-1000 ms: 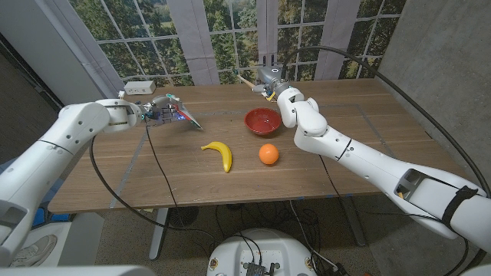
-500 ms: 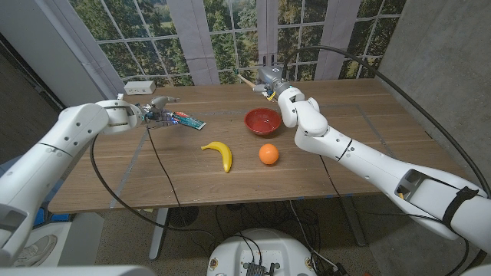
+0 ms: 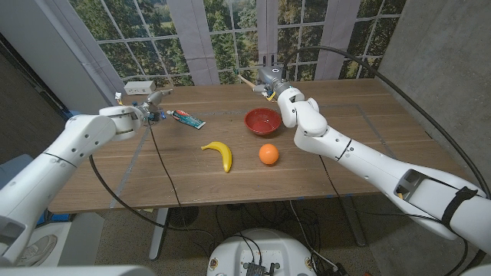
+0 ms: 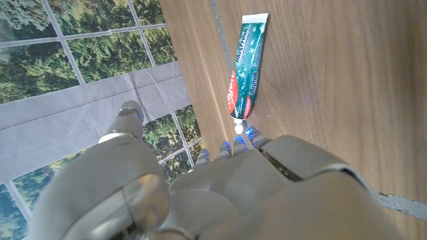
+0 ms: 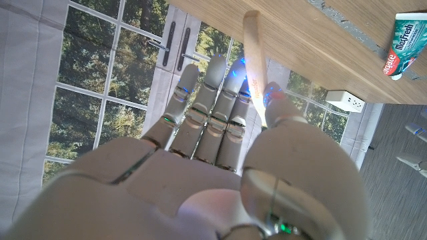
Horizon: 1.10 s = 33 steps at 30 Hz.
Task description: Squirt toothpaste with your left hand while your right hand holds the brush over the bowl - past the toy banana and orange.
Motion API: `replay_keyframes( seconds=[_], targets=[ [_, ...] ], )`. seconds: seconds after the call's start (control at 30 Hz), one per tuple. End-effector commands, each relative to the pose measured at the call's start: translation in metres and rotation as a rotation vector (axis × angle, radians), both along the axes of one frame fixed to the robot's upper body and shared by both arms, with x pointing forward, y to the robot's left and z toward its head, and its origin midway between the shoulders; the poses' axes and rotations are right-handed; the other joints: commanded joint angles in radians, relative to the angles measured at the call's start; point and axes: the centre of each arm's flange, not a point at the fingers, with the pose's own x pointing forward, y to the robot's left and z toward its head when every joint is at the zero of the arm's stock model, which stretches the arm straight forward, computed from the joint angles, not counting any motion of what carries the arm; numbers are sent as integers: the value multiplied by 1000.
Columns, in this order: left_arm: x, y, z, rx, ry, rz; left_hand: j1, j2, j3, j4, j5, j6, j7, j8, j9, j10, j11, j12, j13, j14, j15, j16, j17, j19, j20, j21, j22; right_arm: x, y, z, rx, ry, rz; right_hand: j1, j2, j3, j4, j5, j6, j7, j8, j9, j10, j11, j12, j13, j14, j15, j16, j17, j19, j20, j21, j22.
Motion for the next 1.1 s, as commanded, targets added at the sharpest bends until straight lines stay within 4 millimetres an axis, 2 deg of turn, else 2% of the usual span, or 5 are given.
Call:
replay_keyframes(
  seconds=[0.03,0.2,0.67,0.87,1.1],
  targets=[
    [5,-2,-2,23,-257,-98,-63,-8,-25,14,-2,-334,-33,7,2,-384,-28,8,2,-335,-27,4,2,-220,26,-26,6,7,0,-2,13,31,-15,18,17,53,39,5,26,-17,1,3,40,-41,-3,3,9,-90,-2,2,-3,-73,6,0],
    [9,-1,-1,42,-322,-151,-100,-25,-43,19,0,-322,-62,11,2,-378,-61,11,1,-329,-49,9,1,-225,29,-30,7,11,1,-4,20,50,-15,18,17,54,39,5,25,-18,2,5,39,-42,-5,1,8,-91,-2,2,-3,-72,7,0],
    [12,-4,10,182,-438,-218,-141,-37,-57,10,8,-268,-86,25,1,-333,-77,21,-1,-270,-82,22,-1,-131,-8,-6,6,27,1,-11,28,108,-24,17,17,53,40,5,26,-16,0,3,39,-38,-7,0,9,-90,-2,2,-2,-71,7,0],
    [12,-5,10,157,-443,-222,-155,-42,-59,-10,10,-178,-114,45,0,-250,-149,30,-4,-227,-123,18,-3,-81,-24,-7,5,33,1,-12,32,124,-34,17,17,53,40,5,25,-16,-1,3,40,-41,-7,0,9,-90,-2,2,-2,-71,7,0],
    [12,-7,12,132,-476,-216,-178,-37,-61,-12,11,-98,-131,55,-2,-176,-173,36,-6,-169,-156,21,-5,-9,-58,3,3,40,-1,-16,33,148,-46,17,17,53,40,5,25,-18,-1,4,37,-40,-7,3,8,-90,-3,2,-3,-72,7,0]
  ],
)
